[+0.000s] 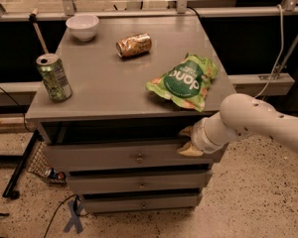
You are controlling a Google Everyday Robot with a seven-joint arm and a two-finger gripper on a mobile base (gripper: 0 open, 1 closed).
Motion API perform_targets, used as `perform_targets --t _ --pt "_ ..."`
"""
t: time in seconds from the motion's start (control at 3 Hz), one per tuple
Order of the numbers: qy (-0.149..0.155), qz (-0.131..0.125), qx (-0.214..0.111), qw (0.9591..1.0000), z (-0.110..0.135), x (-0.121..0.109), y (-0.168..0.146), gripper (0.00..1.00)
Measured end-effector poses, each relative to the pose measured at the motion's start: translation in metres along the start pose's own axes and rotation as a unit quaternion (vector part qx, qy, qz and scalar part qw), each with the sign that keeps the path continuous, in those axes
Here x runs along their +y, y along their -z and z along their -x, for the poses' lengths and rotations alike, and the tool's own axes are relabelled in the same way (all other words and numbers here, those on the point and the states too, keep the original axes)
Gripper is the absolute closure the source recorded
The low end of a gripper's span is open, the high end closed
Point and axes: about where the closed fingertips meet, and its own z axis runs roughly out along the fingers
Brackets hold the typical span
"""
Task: Open top drawer
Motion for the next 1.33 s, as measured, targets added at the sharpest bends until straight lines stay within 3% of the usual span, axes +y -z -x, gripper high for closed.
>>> perform_targets --t 0.33,1.0,1.33 --pt "-0.013 0.010 -0.008 0.9998 -0.001 0.016 0.014 1.00" --pt "-0.012 0.012 -0.007 0.9998 -0.002 0.021 0.015 1.00" --pt "-0.008 0.013 -0.007 0.9999 -0.003 0.050 0.022 1.00"
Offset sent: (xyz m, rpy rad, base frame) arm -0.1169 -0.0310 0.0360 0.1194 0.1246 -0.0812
